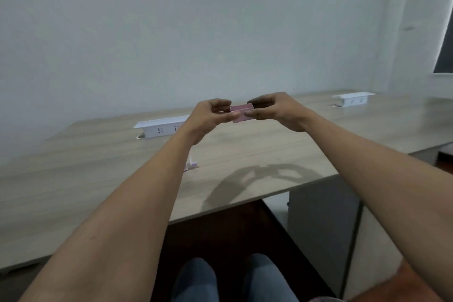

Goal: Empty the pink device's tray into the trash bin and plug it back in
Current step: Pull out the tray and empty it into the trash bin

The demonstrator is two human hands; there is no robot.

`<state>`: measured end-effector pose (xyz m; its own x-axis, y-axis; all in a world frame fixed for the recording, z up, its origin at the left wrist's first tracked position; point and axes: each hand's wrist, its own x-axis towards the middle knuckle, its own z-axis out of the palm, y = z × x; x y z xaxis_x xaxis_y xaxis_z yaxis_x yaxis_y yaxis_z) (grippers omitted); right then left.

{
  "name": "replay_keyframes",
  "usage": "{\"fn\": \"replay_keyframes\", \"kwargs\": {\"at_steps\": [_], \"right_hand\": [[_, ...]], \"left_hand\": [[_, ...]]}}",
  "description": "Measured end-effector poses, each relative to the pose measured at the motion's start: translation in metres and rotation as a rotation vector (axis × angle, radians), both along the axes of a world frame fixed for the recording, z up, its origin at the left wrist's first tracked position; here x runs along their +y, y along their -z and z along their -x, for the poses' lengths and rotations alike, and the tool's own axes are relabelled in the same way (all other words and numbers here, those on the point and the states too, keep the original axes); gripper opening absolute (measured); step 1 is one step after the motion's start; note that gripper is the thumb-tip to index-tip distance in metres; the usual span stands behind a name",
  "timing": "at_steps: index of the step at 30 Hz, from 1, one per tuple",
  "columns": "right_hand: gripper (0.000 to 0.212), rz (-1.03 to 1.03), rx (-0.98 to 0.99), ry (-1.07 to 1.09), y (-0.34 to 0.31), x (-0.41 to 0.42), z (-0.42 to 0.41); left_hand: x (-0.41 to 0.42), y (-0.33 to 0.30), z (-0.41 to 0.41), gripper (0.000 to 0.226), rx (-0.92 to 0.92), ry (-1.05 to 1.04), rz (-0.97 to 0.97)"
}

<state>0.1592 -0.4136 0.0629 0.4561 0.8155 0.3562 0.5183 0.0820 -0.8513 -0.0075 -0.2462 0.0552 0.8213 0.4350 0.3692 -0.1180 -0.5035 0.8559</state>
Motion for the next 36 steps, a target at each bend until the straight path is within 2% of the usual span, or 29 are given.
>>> {"fn": "replay_keyframes", "kwargs": {"at_steps": [5,12,18,20,23,26,33,36], "right_hand": [[0.061,-0.06,0.049,0.128,0.008,-0.067,-0.022],[0.044,-0.147,0.165,0.282,0.033,-0.165,-0.04],[0.08,-0.157,0.257,0.376,0.056,-0.245,-0.044],[0.081,-0.131,0.275,0.401,0.068,-0.269,-0.047],[0.056,-0.119,0.347,0.441,0.093,-0.297,-0.048],[0.045,-0.092,0.422,0.446,0.121,-0.314,-0.05],[0.058,0.035,0.568,0.501,0.196,-0.328,-0.057],[0.052,0.083,0.655,0.489,0.239,-0.32,-0.054]], "left_hand": [[-0.048,0.011,-0.043,0.062,-0.023,0.121,0.024],[-0.126,0.029,-0.094,0.045,0.031,0.425,0.003],[-0.195,0.055,-0.124,0.038,0.051,0.572,0.062],[-0.217,0.07,-0.131,0.034,0.07,0.62,0.081],[-0.244,0.097,-0.144,0.036,0.089,0.643,0.096],[-0.258,0.127,-0.154,0.037,0.123,0.646,0.114],[-0.268,0.216,-0.164,0.044,0.224,0.61,0.251],[-0.266,0.256,-0.16,0.042,0.271,0.563,0.291]]}}
